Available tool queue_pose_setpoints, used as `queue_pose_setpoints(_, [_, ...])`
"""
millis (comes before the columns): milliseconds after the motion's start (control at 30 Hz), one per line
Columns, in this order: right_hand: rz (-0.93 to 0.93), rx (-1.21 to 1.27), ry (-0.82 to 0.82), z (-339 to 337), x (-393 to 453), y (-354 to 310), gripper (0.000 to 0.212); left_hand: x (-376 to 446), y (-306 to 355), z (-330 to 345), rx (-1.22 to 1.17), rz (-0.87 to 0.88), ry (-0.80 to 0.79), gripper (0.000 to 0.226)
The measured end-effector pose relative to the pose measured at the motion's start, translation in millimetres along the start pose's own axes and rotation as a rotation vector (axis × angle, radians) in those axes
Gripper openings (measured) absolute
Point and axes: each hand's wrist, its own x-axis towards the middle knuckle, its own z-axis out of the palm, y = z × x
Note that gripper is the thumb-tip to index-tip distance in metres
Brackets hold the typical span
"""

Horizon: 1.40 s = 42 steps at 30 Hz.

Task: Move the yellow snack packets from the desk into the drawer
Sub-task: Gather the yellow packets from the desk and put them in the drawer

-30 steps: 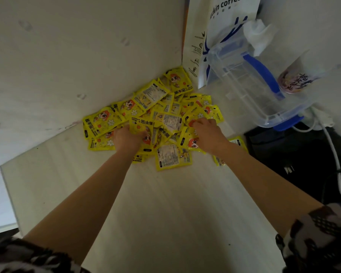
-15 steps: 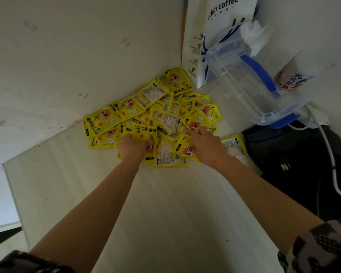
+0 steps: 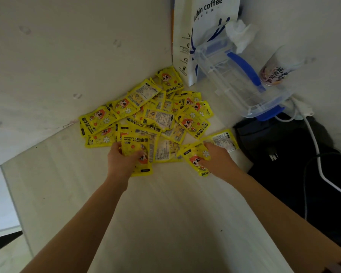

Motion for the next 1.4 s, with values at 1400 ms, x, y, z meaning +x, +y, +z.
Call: queue_pose_setpoints(1400, [0.186,0.093,0.007,-11.0,-16.6,54.4,0.046,-31.5,-43.0,24.7,0.726,0.288,-0.316,0.035])
